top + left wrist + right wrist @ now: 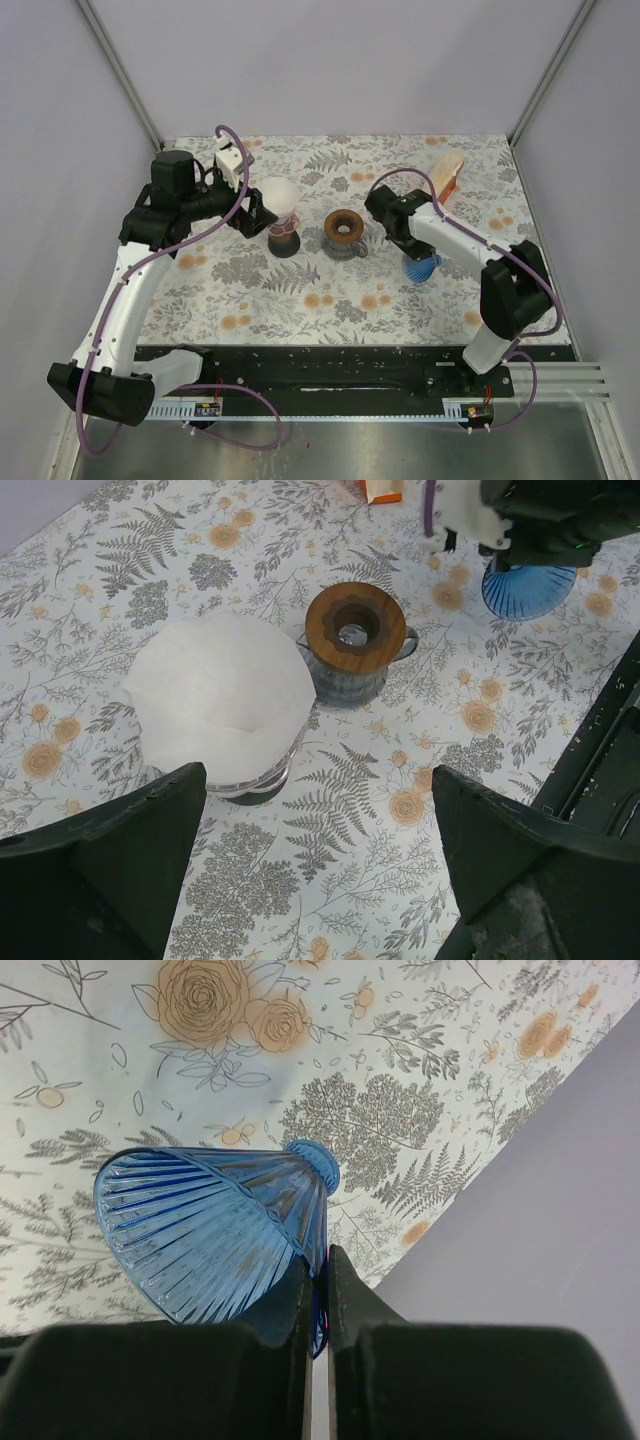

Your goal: Place the coffee filter in the dripper

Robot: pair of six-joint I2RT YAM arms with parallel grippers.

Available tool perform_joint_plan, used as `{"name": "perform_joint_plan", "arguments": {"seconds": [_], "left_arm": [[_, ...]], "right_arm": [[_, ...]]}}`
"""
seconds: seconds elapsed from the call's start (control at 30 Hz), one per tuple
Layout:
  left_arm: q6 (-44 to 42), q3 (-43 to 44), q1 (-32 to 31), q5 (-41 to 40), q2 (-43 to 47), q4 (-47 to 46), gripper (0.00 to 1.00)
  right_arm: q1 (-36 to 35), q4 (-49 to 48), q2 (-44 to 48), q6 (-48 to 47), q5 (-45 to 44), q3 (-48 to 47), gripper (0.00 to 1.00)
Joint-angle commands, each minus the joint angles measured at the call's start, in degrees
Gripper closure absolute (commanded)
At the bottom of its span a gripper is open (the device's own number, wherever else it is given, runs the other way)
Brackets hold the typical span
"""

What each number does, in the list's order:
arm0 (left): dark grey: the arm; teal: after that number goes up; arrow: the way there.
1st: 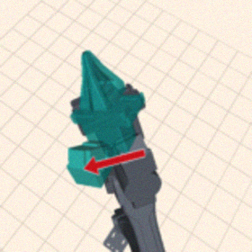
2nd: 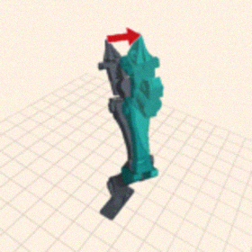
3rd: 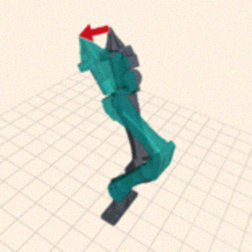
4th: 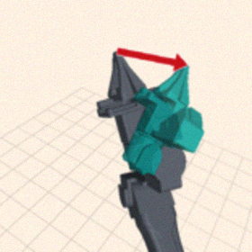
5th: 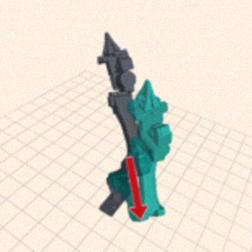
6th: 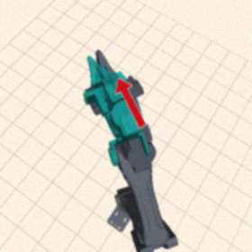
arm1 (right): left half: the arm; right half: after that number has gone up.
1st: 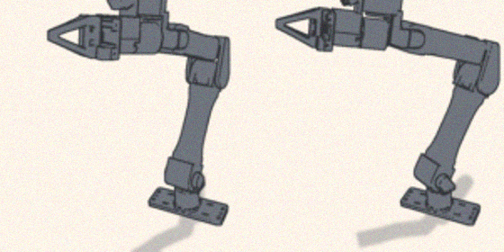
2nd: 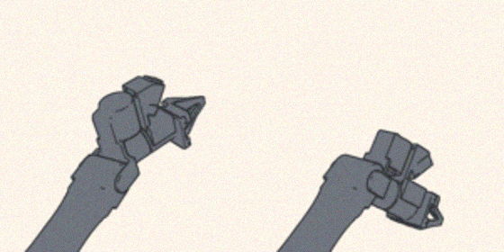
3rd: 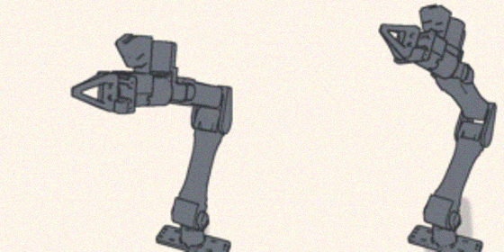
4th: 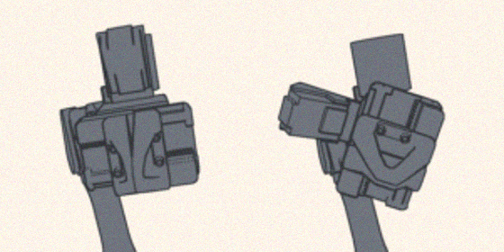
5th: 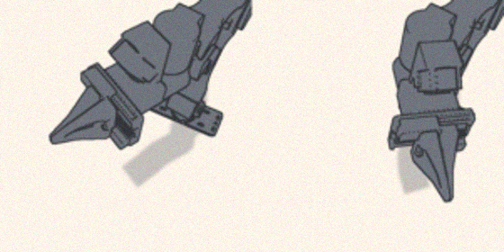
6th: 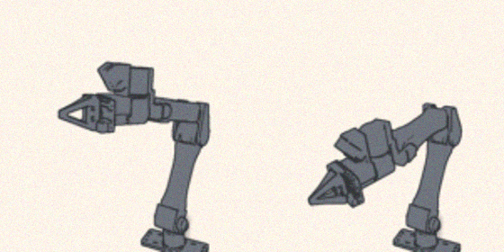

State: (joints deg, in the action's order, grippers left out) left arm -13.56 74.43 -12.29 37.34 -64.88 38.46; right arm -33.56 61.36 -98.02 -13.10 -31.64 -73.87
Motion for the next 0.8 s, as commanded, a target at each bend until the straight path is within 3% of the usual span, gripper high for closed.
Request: {"name": "perform_joint_plan", "arguments": {"seconds": [0.0, 0.37, 0.63, 0.77], "left_arm": [[-0.1, 0.8, 1.4, 1.5, 1.2, -1.5, 0.02], [-0.6, 4.2, 2.1, -1.3, -0.2, 0.2, 0.02], [1.1, 6.5, 2.0, -2.2, -2.4, 0.1, 0.02], [1.5, 6.5, 2.0, -3.1, -1.2, 0.1, 0.02]], "right_arm": [[0.1, 5.9, 6.7, 5.4, 3.3, -5.1, 1.0], [0.7, 6.1, 15.9, 11.5, 15.7, -19.9, 1.0], [1.4, 2.7, 10.8, 18.1, 35.8, -34.6, 1.0], [1.4, 2.6, 6.3, 22.0, 41.6, -39.0, 1.0]]}}
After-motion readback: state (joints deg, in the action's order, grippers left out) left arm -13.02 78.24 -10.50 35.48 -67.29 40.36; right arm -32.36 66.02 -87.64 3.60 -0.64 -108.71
